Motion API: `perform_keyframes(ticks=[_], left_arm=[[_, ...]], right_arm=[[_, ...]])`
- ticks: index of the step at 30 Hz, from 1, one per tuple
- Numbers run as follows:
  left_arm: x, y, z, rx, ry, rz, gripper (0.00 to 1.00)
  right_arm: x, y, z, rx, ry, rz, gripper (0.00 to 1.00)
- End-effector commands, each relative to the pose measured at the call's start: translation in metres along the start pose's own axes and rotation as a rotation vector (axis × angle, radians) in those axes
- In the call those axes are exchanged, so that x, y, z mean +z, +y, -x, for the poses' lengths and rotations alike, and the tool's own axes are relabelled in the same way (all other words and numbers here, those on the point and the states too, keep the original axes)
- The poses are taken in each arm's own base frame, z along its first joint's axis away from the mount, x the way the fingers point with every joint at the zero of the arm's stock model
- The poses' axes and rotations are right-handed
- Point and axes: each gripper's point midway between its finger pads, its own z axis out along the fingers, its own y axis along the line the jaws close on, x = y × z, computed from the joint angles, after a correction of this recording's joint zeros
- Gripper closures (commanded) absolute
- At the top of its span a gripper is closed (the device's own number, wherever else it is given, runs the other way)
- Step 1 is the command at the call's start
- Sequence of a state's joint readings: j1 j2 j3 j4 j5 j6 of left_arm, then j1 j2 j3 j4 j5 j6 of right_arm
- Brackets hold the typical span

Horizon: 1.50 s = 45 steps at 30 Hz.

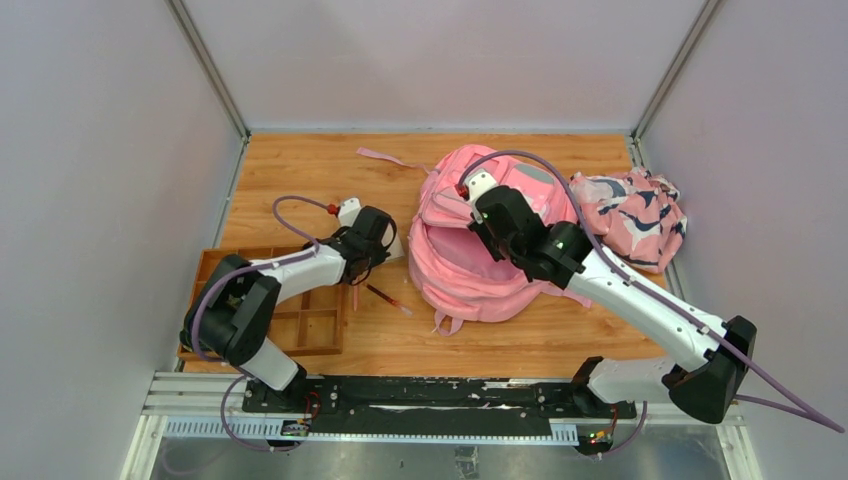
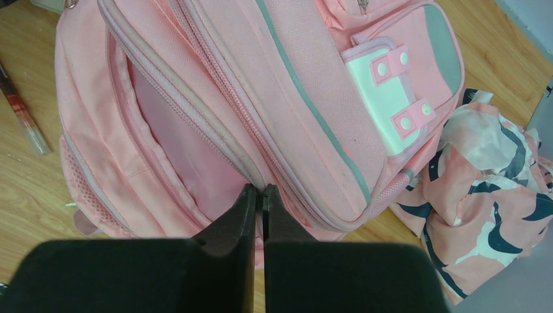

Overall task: Pack the student bag
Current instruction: Pick up the stationery from the center of the board, then place the stationery in the student bag.

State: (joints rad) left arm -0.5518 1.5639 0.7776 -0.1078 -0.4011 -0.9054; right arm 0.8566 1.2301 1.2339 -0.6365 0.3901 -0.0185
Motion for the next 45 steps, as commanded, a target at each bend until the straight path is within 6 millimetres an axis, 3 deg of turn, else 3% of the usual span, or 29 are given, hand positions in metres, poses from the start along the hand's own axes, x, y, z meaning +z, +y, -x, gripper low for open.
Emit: perform_keyframes(ticks=[1,10,15,21,28,32,38,45], left_arm=[[-0.014,0.001,0.020,0.057,-0.050,0.003,1.00],[-0.081,0.012,0.065,0.273,-0.194,-0.085,1.00],[-0.119,0.008,0.068,0.373,-0.178,-0.194,1.00],[-0.179,-0.026,0.036,0.422,-0.041,-0.564,1.00],[-0.258,-0.049,-0.011,0.231,0.218,-0.946,1.00],[-0.297,-0.069,-0.018,0.073,0.302,-1.196,1.00],[-0.296,-0.090,-0.024,-0.005,0.380,-1.283,1.00],[-0.290,-0.127,-0.013,-0.027,0.404,-1.341,1.00]], right_arm=[[-0.010,-0.012,0.008,0.079,-0.050,-0.037,1.00],[-0.019,-0.021,0.006,0.105,-0.061,-0.067,1.00],[-0.029,-0.023,0.014,0.131,-0.105,-0.055,1.00],[-0.024,-0.021,0.019,0.126,-0.101,-0.052,1.00],[-0.022,-0.020,0.019,0.132,-0.103,-0.051,1.00],[-0.019,-0.018,0.019,0.131,-0.103,-0.049,1.00],[-0.019,-0.014,0.026,0.138,-0.117,-0.025,1.00],[-0.017,-0.012,0.027,0.139,-0.113,-0.020,1.00]])
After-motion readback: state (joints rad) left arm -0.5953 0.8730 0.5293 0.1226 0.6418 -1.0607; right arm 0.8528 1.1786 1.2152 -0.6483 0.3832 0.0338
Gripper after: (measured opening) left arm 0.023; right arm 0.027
